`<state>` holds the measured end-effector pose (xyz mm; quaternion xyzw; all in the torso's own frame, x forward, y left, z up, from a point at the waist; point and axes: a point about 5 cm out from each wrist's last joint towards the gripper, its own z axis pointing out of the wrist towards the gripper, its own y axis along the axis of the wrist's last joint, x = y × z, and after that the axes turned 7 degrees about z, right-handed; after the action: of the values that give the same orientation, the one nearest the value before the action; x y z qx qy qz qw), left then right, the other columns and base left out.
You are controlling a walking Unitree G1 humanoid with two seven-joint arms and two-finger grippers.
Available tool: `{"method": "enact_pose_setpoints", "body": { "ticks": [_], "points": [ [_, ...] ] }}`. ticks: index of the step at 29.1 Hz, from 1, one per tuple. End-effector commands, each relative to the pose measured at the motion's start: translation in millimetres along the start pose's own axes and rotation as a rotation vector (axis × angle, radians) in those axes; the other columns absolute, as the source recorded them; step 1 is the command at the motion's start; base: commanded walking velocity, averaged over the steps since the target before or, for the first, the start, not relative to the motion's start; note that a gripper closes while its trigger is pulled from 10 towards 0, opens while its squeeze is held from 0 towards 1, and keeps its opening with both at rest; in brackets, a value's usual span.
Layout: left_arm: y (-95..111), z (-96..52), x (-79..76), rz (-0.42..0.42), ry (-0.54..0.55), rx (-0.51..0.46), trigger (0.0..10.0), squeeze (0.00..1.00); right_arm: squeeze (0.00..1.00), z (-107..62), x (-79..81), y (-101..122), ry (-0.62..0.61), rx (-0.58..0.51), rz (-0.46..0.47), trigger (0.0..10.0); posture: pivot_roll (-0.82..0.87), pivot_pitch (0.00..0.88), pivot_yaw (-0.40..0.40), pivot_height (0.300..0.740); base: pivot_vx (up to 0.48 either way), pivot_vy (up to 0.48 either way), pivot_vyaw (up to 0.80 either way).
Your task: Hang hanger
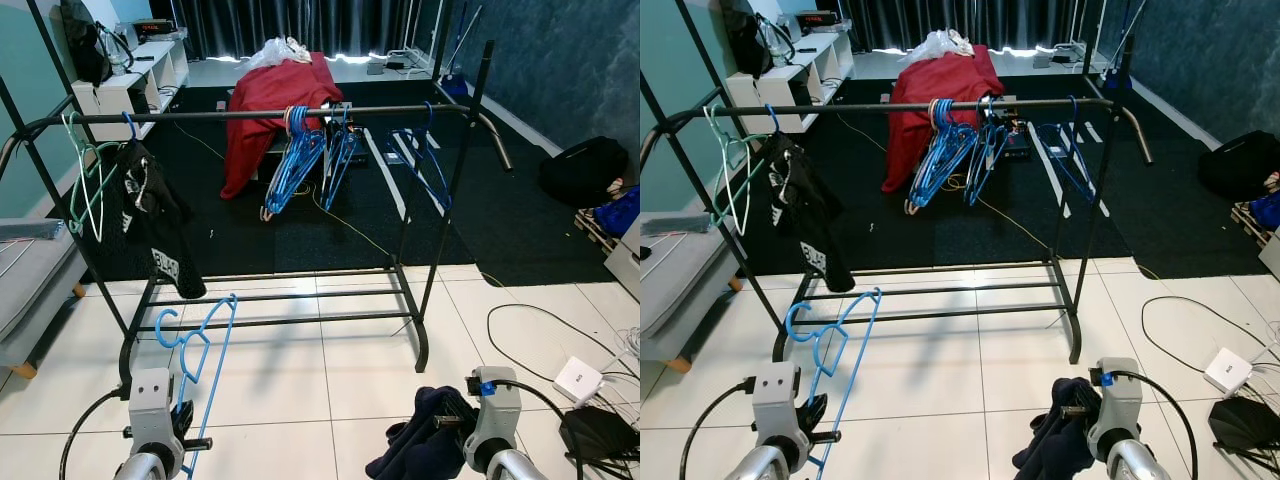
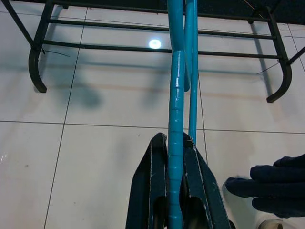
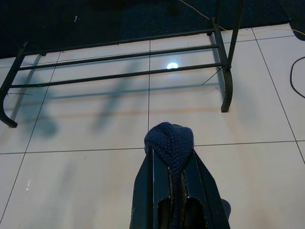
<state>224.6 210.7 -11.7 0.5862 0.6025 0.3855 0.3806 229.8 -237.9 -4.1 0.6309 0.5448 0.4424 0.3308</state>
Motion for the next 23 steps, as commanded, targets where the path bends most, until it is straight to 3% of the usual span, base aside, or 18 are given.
{"method": "enact_pose_setpoints", "body": {
  "ticks": [1,23],
  "points": [
    [-0.2,-0.4,7.7,0.017,0.009,0.003,10.0,0.00,0.00,0.4,0.9,1.6,-0.001,-0.011,0.005,10.0,0.02,0.022,0.012,0.735,0.000,0.000,0.00],
    [0.4,-0.5,8.4,0.017,0.011,0.002,10.0,0.00,0.00,0.6,1.1,1.7,-0.001,-0.012,0.005,10.0,0.02,0.027,0.011,0.735,0.000,0.000,0.00]
  ]
}}
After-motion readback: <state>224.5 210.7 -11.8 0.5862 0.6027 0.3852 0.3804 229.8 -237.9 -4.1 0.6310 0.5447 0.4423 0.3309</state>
